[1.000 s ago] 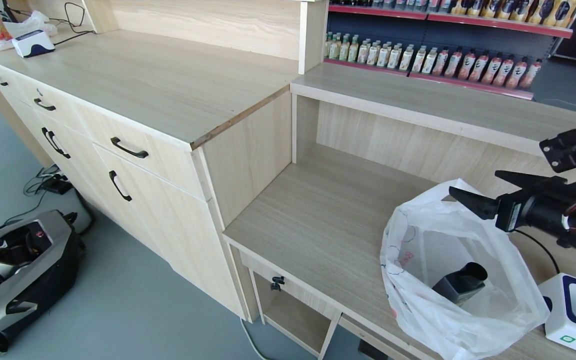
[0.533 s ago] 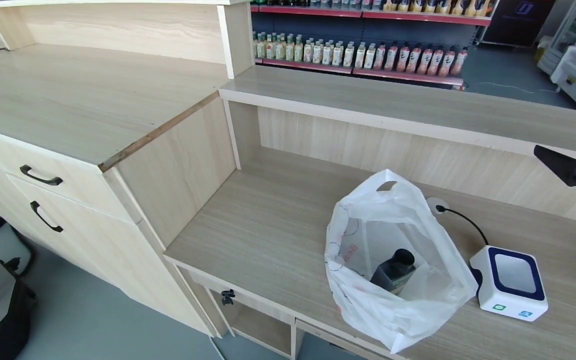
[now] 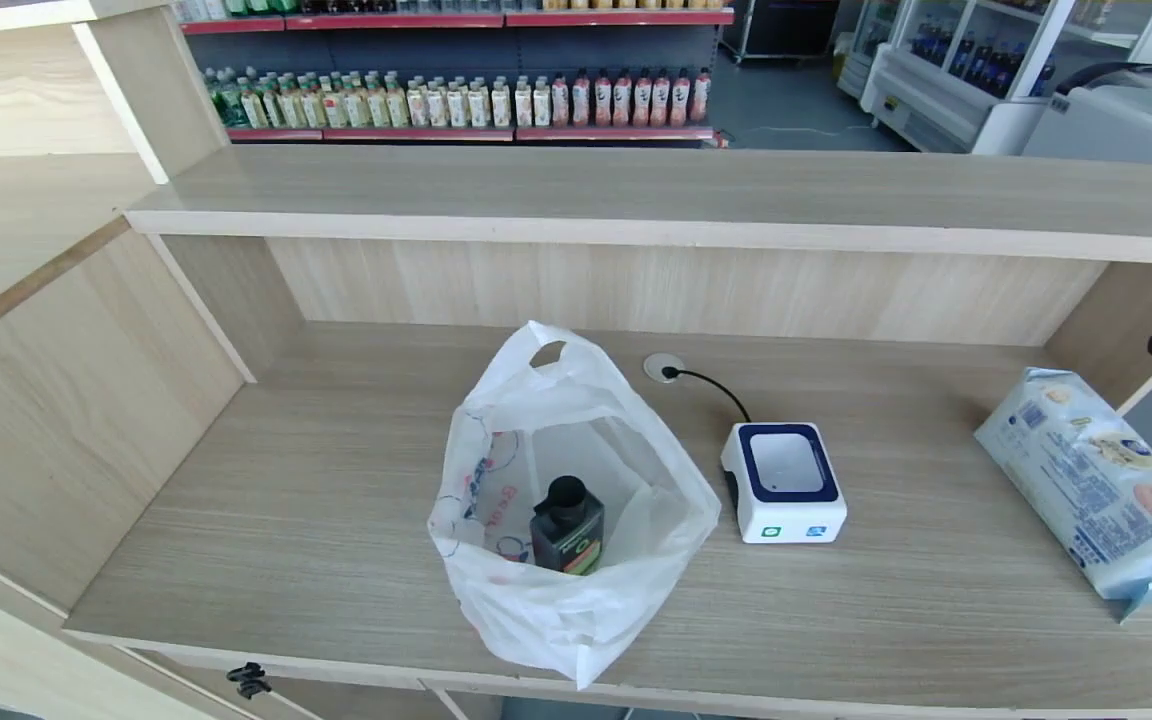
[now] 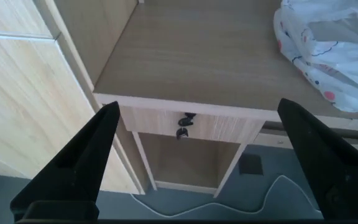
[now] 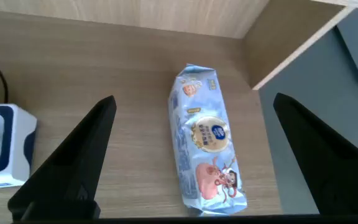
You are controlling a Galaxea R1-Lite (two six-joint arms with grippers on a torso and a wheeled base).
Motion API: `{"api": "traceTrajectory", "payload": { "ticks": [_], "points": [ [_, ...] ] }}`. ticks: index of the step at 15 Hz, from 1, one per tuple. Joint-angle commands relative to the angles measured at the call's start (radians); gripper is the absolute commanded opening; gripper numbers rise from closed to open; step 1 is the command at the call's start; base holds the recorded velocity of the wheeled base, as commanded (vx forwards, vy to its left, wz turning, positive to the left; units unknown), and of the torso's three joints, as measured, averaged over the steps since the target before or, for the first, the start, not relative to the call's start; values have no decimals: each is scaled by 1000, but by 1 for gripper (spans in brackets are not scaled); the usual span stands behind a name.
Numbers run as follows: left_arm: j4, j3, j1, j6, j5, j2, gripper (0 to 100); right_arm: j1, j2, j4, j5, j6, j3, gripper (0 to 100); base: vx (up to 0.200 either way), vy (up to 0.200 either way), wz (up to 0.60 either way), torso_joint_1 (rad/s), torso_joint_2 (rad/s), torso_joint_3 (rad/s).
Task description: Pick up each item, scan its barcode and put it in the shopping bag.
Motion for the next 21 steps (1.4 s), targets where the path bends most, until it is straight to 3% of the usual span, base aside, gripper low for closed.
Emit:
{"api": "traceTrajectory", "payload": {
  "ticks": [1,6,11,14,18,21],
  "points": [
    [1,0,1,0,1,0,100,-13,41,10,-20,2,-37,100,0,0,0,0,0,0],
    [-1,0,1,0,-1,0,100,-95,179,50,-23,-35,-33,100,0,0,0,0,0,0],
    [-1,0,1,0,-1,0,100,-151,443,160,-22,-107,-168,100,0,0,0,0,0,0],
    [1,0,1,0,1,0,100,-155,495,163,0,-108,-172,100,0,0,0,0,0,0],
    [-1,0,1,0,-1,0,100,-152,518,169,150,-115,-175,100,0,0,0,0,0,0],
    [1,0,1,0,-1,0,100,-138,510,162,200,-113,-192,100,0,0,0,0,0,0]
  ]
}}
